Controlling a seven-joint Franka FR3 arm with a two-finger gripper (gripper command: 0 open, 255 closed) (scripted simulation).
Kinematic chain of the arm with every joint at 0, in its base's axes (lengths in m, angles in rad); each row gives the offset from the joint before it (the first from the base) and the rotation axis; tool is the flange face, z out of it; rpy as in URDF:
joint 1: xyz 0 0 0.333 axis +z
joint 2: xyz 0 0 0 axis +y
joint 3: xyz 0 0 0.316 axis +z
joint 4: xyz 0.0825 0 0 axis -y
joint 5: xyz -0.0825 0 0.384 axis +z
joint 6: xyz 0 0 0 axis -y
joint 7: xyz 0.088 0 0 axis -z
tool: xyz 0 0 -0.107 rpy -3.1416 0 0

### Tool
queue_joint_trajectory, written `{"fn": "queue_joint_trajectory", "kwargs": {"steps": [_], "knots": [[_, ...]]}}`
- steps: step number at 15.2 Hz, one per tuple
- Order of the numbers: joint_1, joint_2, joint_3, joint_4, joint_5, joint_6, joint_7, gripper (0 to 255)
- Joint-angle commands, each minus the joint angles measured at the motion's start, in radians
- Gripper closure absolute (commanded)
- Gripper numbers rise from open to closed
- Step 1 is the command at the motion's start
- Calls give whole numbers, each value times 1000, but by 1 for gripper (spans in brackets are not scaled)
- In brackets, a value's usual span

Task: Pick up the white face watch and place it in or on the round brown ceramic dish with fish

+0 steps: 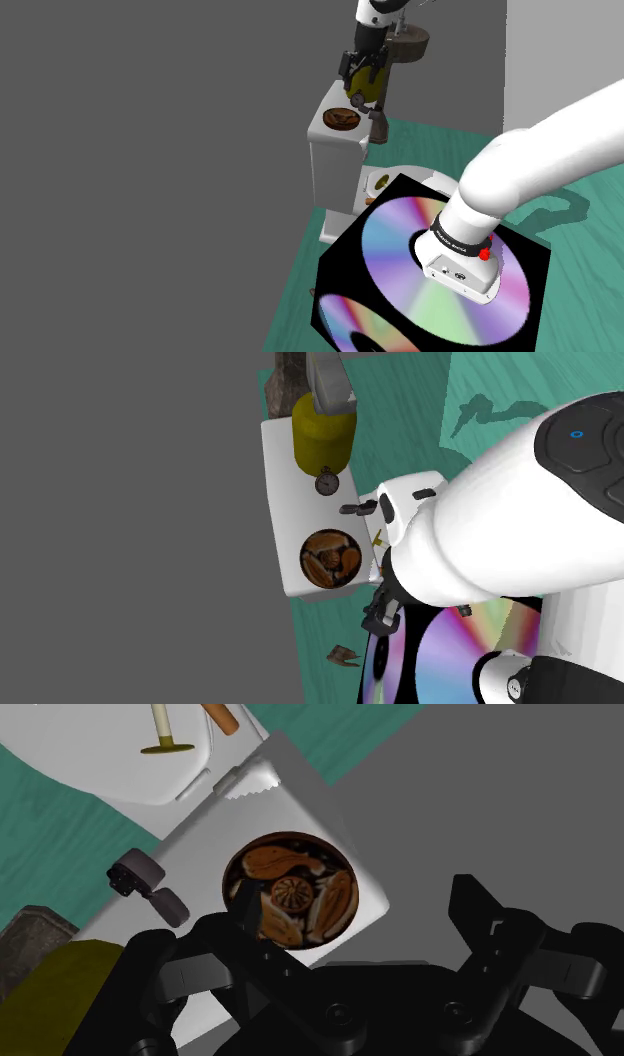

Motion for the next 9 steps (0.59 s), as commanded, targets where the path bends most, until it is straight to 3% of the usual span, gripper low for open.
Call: {"fn": "queue_joint_trajectory", "kwargs": {"steps": [1,9], "knots": [[-18,48,-17,3,-17,59,-4,0],[-80,275,-81,70,-62,269,-8,0]]}}
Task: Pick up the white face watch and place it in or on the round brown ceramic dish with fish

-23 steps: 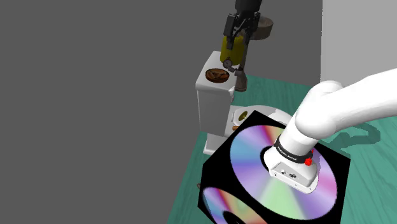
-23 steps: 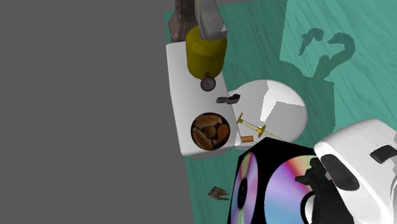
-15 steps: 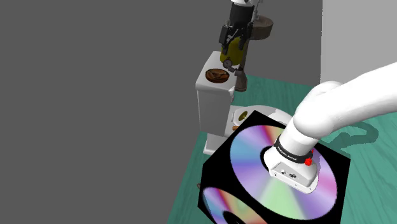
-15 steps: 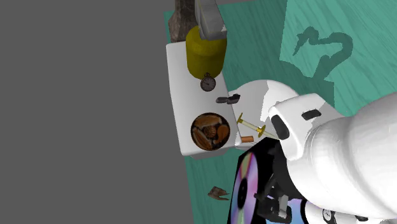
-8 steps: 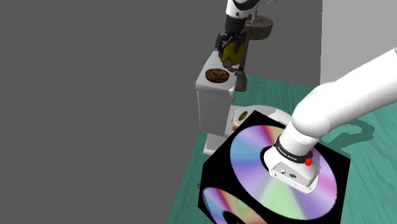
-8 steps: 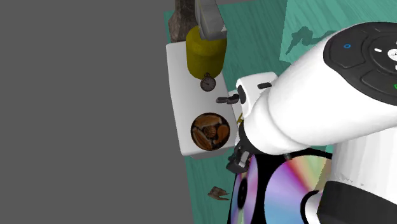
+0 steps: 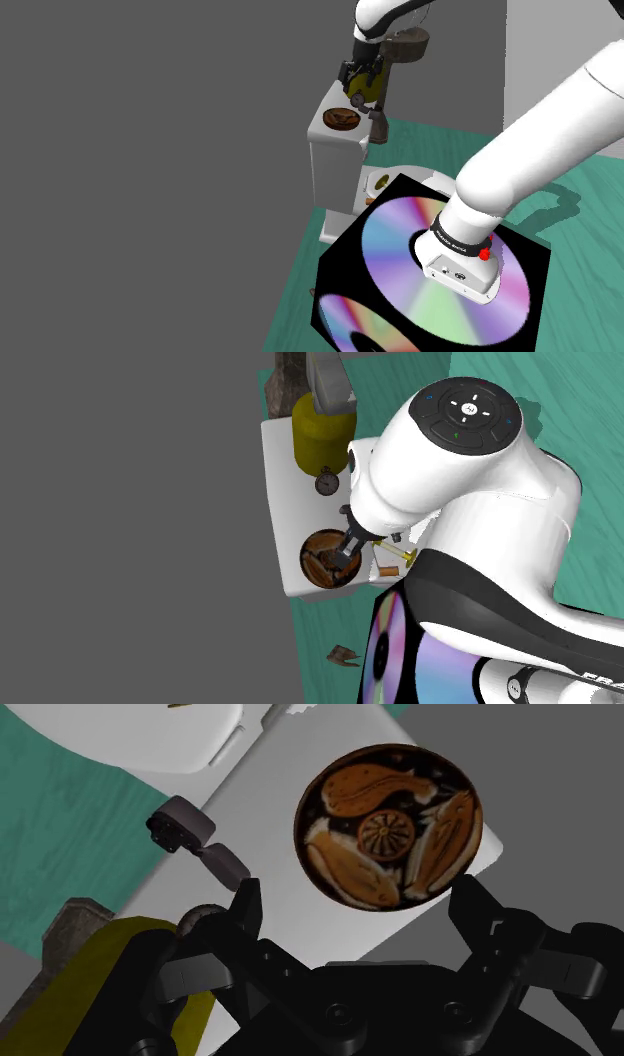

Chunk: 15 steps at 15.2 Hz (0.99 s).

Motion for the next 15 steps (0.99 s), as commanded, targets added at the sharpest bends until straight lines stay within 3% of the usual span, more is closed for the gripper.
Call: {"fn": "queue_joint_trajectory", "kwargs": {"steps": [1,15], "knots": [[-12,63,-12,24,-7,52,5,0],[-113,497,-104,315,35,285,-34,0]]}}
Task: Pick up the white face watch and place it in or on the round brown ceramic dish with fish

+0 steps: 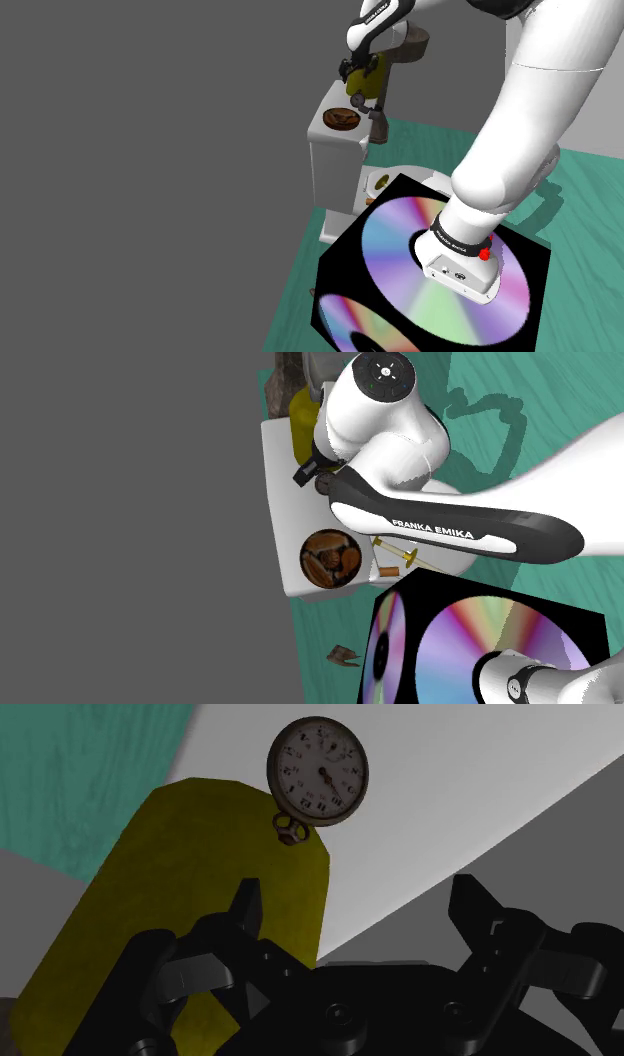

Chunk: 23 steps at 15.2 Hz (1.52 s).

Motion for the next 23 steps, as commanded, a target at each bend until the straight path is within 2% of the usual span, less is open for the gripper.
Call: {"fn": "queue_joint_trajectory", "kwargs": {"steps": [1,8,16,17,23], "knots": [[-14,52,-9,20,11,-97,-4,0],[-28,136,-3,30,35,-23,-19,0],[-29,136,-3,30,34,-23,-19,0],[-29,137,-3,30,34,-23,-19,255],[-29,140,-2,28,35,-17,-19,255]]}}
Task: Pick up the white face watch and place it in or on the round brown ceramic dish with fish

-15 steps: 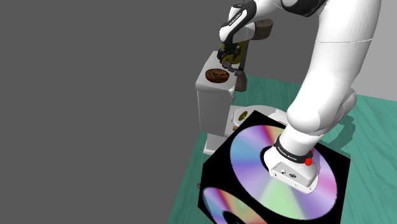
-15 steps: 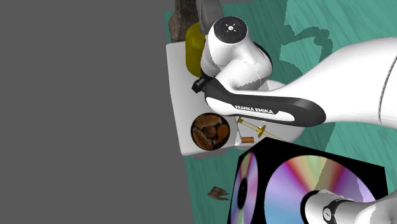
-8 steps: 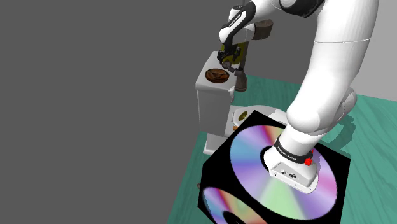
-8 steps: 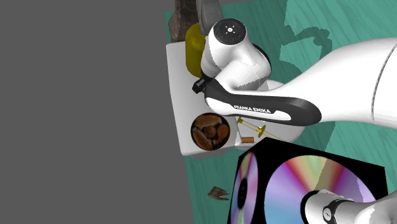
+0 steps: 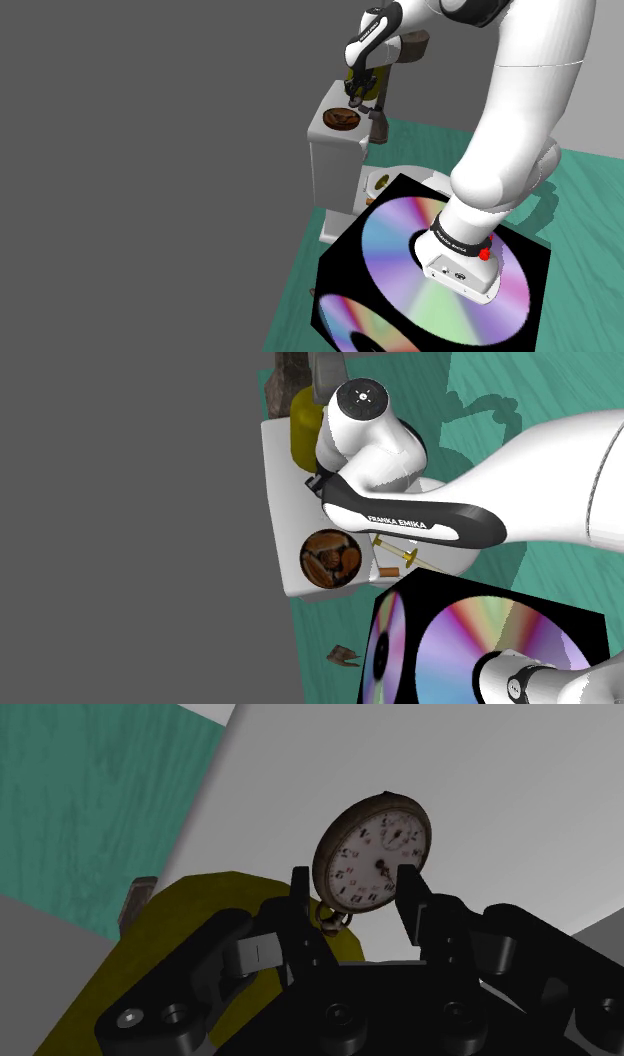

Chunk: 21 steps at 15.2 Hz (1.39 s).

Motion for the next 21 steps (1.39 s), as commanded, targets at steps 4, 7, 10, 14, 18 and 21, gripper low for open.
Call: {"fn": "queue_joint_trajectory", "kwargs": {"steps": [4,7,10,14,18,21], "knots": [[2,-6,0,-1,-2,-17,-1,255],[4,-31,-2,10,-6,-51,-1,255],[6,-53,-4,23,-10,-86,-1,255],[9,-81,-6,43,-15,-134,-2,255],[11,-106,-7,67,-19,-182,-3,255],[12,-123,-8,86,-21,-218,-4,255]]}}
